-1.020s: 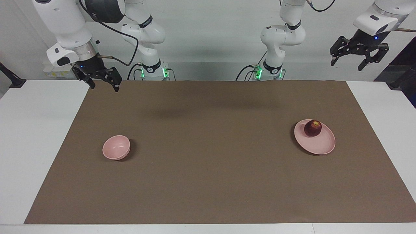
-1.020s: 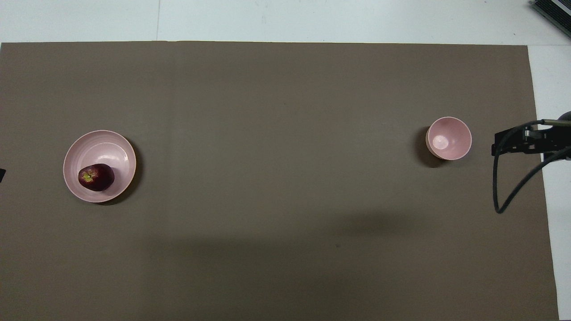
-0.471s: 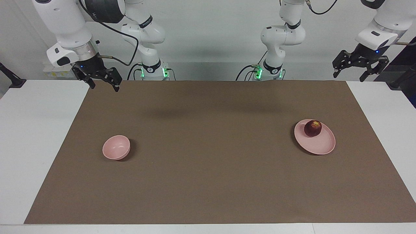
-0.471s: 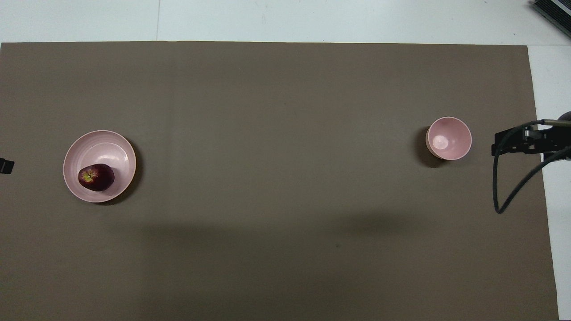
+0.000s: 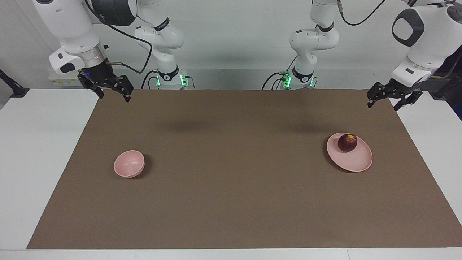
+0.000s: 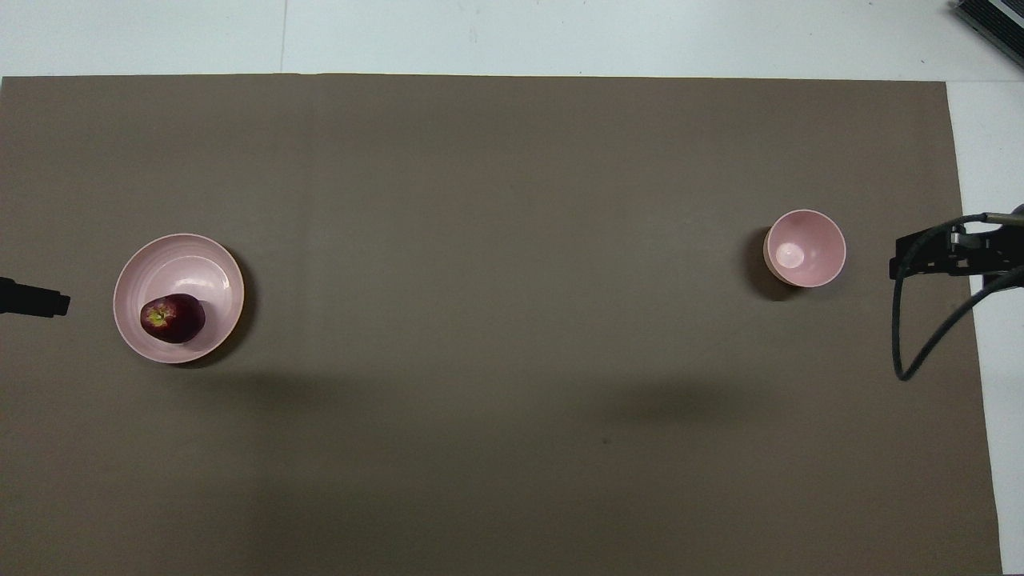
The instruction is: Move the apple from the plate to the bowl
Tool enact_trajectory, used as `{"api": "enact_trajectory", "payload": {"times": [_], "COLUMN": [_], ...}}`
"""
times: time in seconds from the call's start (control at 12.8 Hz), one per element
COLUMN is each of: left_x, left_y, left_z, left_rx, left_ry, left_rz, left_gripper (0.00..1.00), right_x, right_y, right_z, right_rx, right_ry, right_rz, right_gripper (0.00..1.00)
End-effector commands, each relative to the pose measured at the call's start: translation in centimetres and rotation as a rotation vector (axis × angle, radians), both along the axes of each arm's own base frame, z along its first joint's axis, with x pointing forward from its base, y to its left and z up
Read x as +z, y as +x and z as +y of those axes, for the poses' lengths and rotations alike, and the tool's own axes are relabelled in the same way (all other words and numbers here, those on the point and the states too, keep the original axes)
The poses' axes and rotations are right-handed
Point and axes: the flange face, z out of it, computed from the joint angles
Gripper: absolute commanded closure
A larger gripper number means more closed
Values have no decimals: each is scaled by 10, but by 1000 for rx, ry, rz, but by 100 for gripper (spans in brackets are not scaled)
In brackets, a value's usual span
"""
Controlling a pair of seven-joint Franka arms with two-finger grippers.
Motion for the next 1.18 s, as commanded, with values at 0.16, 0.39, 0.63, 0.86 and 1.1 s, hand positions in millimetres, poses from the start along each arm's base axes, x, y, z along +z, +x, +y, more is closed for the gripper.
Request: {"api": "enact_trajectory", "payload": {"times": [0.16, 0.39, 0.63, 0.86, 1.1], "left_x": [-62, -91, -125, -142, -162], "left_y": [-17, -19, -21, -17, -15], "left_z": [11, 6, 5, 2, -3], "left_rx": [12, 8, 18, 34, 55], "left_ry": [-40, -39, -42, -63, -87], "left_rz": [-41, -48, -60, -68, -81], "left_gripper": [0, 0, 0, 0, 0], "right_x": [0, -6, -36, -68, -89], "right_y": [-1, 0, 5, 14, 24], "right_z": [-12, 0, 17, 41, 61], "right_rx": [2, -35, -249, -359, -537], "right_ry": [-6, 18, 123, 209, 297], "right_rz": [14, 16, 74, 121, 204], "right_gripper": [0, 0, 0, 0, 0]}}
